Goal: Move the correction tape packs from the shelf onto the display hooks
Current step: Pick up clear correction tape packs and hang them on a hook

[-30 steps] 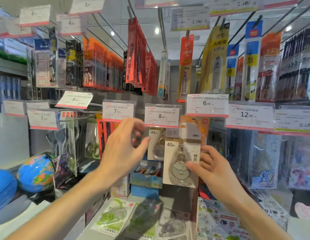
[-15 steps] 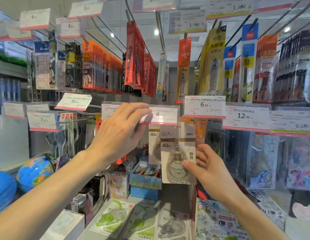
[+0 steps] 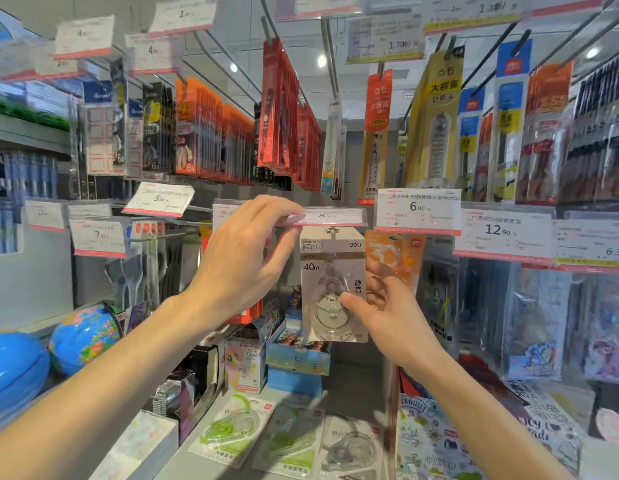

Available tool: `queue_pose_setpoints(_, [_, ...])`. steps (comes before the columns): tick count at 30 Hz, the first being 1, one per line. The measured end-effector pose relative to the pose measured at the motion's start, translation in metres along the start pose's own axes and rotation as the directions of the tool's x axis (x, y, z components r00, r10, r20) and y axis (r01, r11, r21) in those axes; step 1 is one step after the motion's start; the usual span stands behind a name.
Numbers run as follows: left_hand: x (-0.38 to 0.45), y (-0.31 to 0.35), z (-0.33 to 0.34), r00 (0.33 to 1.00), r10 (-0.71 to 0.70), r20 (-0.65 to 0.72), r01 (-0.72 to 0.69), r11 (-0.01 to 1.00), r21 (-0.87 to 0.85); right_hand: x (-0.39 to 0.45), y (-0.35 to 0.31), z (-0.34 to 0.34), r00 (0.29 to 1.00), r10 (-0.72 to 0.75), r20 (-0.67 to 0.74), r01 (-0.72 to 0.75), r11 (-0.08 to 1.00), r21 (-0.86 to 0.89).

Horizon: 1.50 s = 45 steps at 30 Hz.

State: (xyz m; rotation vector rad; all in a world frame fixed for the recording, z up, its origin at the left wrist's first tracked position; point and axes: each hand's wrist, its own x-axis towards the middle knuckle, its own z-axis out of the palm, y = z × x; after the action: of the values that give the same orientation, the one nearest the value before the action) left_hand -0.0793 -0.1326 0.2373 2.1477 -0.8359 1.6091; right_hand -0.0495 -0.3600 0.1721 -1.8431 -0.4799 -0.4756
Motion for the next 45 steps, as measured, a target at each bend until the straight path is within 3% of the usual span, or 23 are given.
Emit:
queue_pose_setpoints(6, [-0.004,0.003,-0.002,1.000,-0.026,-0.012,0.026,1.000,-0.002,0.004,0.005,0.009,1.000,0.001,0.001,-0.001,0.999,0.037])
queue_pose_setpoints(11, [-0.024,0.003,0.005,0.992,-0.113,-0.050,0.110,0.992,-0.065,0.008,0.013,0.011,0.998,0.029,-0.049,-0.034,0.995,-0.092])
queue_pose_setpoints(13, [-0.039,0.006,0.015,0.980,-0.195,-0.034,0.190,0.974,-0.122,0.009,0.017,0.012,0.998,-0.027,-0.054,0.019,0.990,-0.139])
queue_pose_setpoints(19, [-0.071,0.004,0.065,0.853,-0.469,0.229,0.510,0.843,-0.172,0.015,0.028,0.020,0.990,-0.096,-0.098,0.073,0.973,-0.217])
queue_pose_setpoints(27, [-0.062,-0.025,0.121,0.774,-0.498,0.392,0.622,0.712,-0.324,0.033,0.046,0.024,0.994,-0.090,-0.067,0.049,0.888,-0.457])
queue_pose_setpoints(32, [-0.056,-0.039,0.139,0.751,-0.500,0.430,0.647,0.689,-0.328,0.049,0.058,0.028,0.987,-0.083,-0.139,0.026,0.930,-0.366])
queue_pose_setpoints(35, [-0.055,-0.043,0.144,0.771,-0.489,0.408,0.629,0.684,-0.368,0.055,0.063,0.031,0.977,-0.098,-0.191,0.039,0.955,-0.293])
queue_pose_setpoints(45, [-0.064,-0.043,0.142,0.784,-0.528,0.327,0.620,0.640,-0.454,0.043,0.066,0.025,0.981,-0.103,-0.165,0.068,0.976,-0.207])
